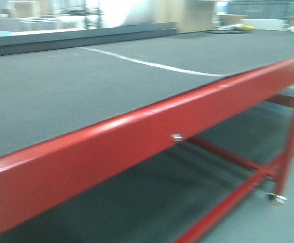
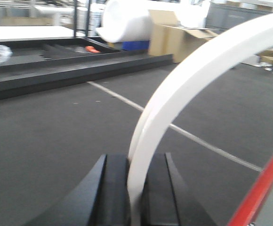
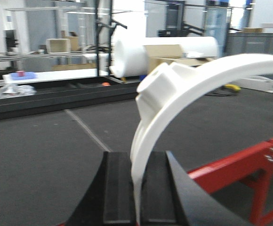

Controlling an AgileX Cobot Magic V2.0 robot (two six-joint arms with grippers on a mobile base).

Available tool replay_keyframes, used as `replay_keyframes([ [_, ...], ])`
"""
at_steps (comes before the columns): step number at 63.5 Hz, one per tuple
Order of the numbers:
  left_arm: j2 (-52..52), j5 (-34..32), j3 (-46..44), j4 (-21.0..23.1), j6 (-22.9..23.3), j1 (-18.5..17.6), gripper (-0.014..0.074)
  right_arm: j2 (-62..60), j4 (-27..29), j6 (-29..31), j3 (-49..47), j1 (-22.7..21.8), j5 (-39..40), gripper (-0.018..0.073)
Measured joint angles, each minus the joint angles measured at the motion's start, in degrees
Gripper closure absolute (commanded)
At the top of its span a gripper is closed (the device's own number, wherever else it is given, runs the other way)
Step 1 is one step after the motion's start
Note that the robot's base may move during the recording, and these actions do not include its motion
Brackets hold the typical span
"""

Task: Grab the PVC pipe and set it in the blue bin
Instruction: 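Drive the base away from the table, turning while holding the pipe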

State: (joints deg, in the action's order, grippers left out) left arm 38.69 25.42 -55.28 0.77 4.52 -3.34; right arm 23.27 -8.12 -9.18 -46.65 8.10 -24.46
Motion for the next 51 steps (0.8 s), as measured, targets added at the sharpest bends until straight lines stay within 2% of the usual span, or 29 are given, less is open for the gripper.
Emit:
replay_keyframes([
  [51,0.0,0.0,0.0,0.0,0.0,0.0,0.0707,0.0,0.0,0.0,0.0,0.0,0.0,0.0727],
])
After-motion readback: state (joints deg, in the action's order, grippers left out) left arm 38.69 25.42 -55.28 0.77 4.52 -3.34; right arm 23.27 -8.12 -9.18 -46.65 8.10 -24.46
